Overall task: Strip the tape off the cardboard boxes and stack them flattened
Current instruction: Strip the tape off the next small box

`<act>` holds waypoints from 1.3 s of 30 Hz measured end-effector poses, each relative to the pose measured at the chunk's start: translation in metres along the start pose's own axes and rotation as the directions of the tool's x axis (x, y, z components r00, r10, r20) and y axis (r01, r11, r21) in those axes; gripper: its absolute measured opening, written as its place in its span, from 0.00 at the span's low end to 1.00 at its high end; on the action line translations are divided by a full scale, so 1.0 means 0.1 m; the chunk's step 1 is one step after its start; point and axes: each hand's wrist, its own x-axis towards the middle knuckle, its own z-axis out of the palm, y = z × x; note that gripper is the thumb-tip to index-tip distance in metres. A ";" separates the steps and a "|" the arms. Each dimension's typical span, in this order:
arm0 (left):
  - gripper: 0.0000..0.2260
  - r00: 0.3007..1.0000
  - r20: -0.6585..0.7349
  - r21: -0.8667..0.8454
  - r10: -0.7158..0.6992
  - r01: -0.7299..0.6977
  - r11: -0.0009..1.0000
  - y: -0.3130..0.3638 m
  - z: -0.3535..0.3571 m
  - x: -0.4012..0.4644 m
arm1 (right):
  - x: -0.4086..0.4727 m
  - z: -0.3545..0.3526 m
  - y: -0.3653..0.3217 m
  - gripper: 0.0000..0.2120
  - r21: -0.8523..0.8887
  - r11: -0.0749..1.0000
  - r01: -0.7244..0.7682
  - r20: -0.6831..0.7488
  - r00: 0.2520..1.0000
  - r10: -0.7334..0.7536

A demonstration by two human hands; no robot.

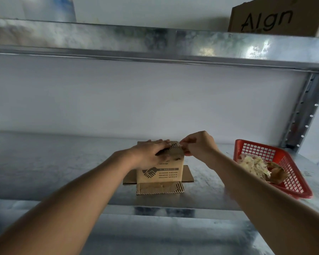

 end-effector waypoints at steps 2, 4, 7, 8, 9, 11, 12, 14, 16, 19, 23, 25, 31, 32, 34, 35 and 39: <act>0.27 1.000 0.011 0.006 -0.004 0.004 1.000 0.01 0.00 0.01 | 0.03 -0.07 -0.01 0.11 0.113 0.991 -0.071 0.096 0.994 0.060; 0.27 1.000 0.014 0.012 -0.002 0.002 1.000 0.01 -0.01 0.01 | 0.04 -0.14 0.00 0.09 0.158 0.984 -0.086 0.172 0.983 0.059; 0.27 1.000 0.007 0.009 0.010 -0.010 1.000 0.00 -0.01 0.00 | 0.02 -0.10 0.05 0.03 0.101 0.992 -0.080 0.153 0.986 0.064; 0.27 1.000 0.005 0.009 0.010 -0.010 1.000 0.01 0.00 0.00 | 0.02 -0.05 0.07 0.04 0.048 0.996 -0.076 0.136 0.988 0.069; 0.27 1.000 0.000 0.013 0.011 -0.011 1.000 0.01 0.01 0.00 | 0.02 -0.01 0.09 0.07 0.000 0.997 -0.075 0.126 0.989 0.075; 0.26 1.000 -0.016 0.029 0.018 -0.018 0.999 0.03 0.01 -0.01 | 0.01 0.03 0.12 0.13 -0.006 0.995 -0.096 0.094 0.991 0.096; 0.26 0.999 -0.023 0.041 0.025 -0.024 0.999 0.03 0.01 -0.01 | 0.00 0.03 0.12 0.14 0.014 0.994 -0.107 0.074 0.992 0.106; 0.26 0.999 -0.032 0.065 0.039 -0.037 0.997 0.02 0.01 -0.01 | -0.01 0.01 0.12 0.14 0.041 0.993 -0.114 0.046 0.993 0.113; 0.27 0.999 -0.033 0.082 0.043 -0.041 0.996 0.01 0.03 0.00 | -0.02 0.02 0.11 0.17 0.088 0.988 -0.126 0.049 0.991 0.122; 0.28 0.998 -0.026 0.111 0.050 -0.047 0.993 -0.01 0.06 0.02 | -0.03 0.05 0.08 0.20 0.105 0.986 -0.132 0.057 0.990 0.126; 0.28 0.996 -0.043 0.141 0.075 -0.068 0.988 -0.03 0.07 0.03 | -0.03 0.08 0.03 0.15 0.053 0.993 -0.108 -0.005 0.994 0.108; 0.28 0.996 -0.050 0.159 0.078 -0.069 0.985 -0.02 0.07 0.03 | -0.04 0.11 -0.01 0.11 -0.007 0.999 -0.049 -0.032 0.998 0.048; 0.27 0.994 -0.061 0.153 0.093 -0.082 0.985 -0.01 0.08 -0.02 | -0.17 0.08 0.08 0.08 -0.076 0.997 -0.026 -0.085 0.996 0.019; 0.27 0.993 -0.059 0.148 0.099 -0.090 0.985 -0.01 0.07 -0.02 | -0.19 0.06 0.10 0.08 -0.076 0.997 -0.028 -0.087 0.996 0.021; 0.27 0.993 -0.047 0.141 0.107 -0.099 0.985 -0.01 0.06 -0.02 | -0.25 0.04 0.12 0.08 -0.088 0.996 -0.017 -0.101 0.995 0.008; 0.27 0.993 -0.041 0.140 0.107 -0.100 0.985 -0.01 0.06 -0.01 | -0.27 0.04 0.13 0.08 -0.102 0.995 -0.002 -0.109 0.994 -0.009; 0.27 0.993 -0.034 0.147 0.111 -0.104 0.984 0.00 0.06 -0.01 | -0.34 0.08 0.15 0.05 -0.199 0.977 0.080 -0.121 0.987 -0.106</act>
